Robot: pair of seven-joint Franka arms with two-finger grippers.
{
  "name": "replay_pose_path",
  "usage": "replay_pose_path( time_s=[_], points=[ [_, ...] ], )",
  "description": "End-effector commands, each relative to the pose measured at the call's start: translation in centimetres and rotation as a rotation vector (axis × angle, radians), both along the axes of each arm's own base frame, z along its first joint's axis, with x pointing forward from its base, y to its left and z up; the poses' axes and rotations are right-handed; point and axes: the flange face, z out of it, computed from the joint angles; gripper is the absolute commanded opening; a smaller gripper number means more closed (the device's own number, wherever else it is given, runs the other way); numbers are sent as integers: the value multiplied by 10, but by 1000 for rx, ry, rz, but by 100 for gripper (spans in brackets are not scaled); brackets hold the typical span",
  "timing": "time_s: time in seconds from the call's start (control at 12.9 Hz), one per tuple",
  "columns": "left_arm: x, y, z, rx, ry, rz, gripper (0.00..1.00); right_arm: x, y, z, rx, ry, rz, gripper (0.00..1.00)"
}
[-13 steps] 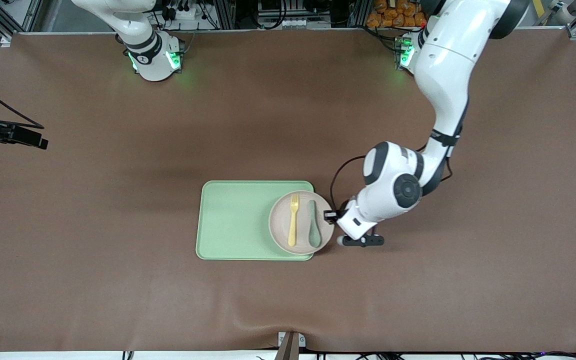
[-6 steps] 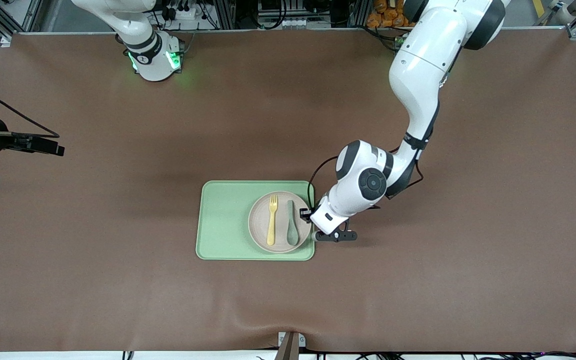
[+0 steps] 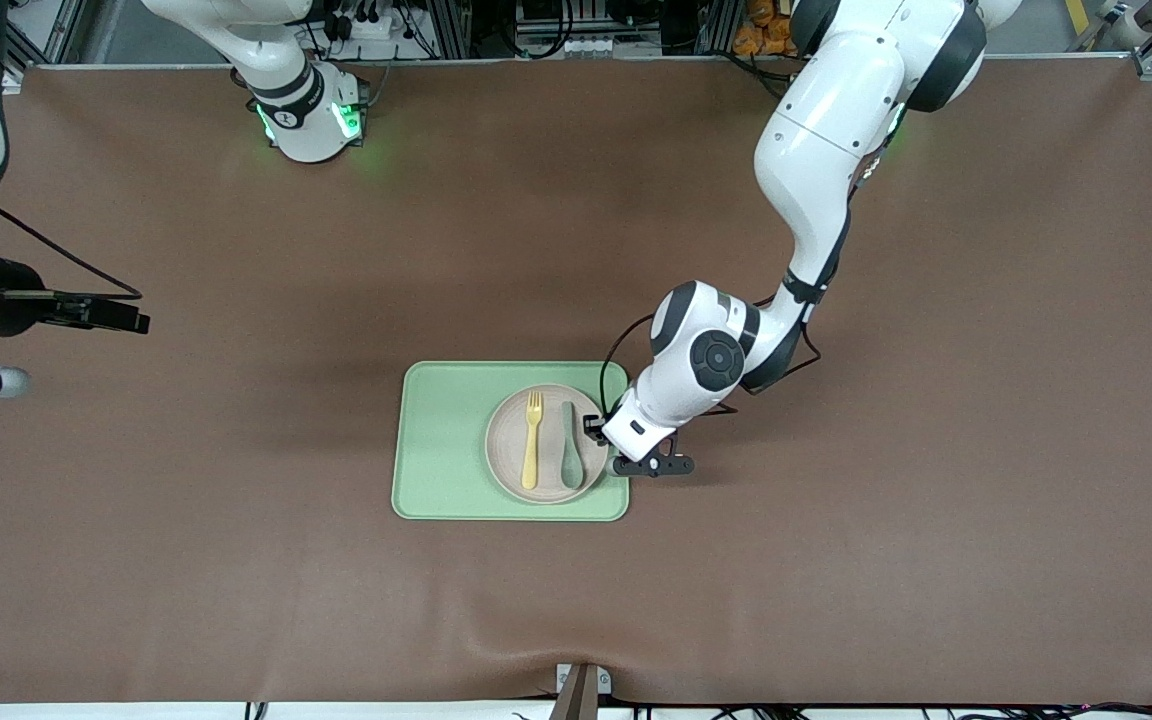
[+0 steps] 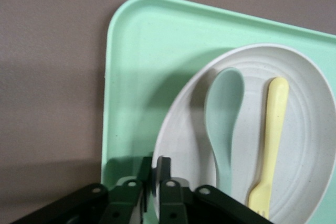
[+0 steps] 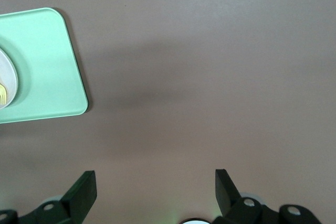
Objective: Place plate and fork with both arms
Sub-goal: 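Release the plate and lift the left gripper while the right gripper approaches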
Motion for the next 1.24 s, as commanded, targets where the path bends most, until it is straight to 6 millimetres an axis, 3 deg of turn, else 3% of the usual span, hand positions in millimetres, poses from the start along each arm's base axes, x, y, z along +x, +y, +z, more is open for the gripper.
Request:
replay_pose_path(
  time_s=[0.0, 0.23, 0.46, 0.77, 0.85, 1.0, 1.16],
  points=[
    [7, -5, 21, -18, -33, 19, 100, 9, 28, -14, 11, 3, 13, 100],
    [17, 2, 75, -39, -41, 37, 100, 19, 70, -21, 31, -42, 23, 100],
    [32, 36, 161, -19, -50, 48, 100, 34, 121, -39, 57, -106, 70, 94],
    [43, 121, 278, 69, -66, 51, 100, 57, 194, -78, 47, -225, 106, 94],
    [41, 142, 299, 81, -48, 60, 100, 63, 210, -91, 43, -232, 65, 93],
    [43, 206, 341, 92, -20, 117, 100, 68, 254, -113, 62, -293, 80, 90],
    [39, 255, 370, 102, 5, 139, 100, 63, 286, -139, 52, -284, 43, 86]
  ],
)
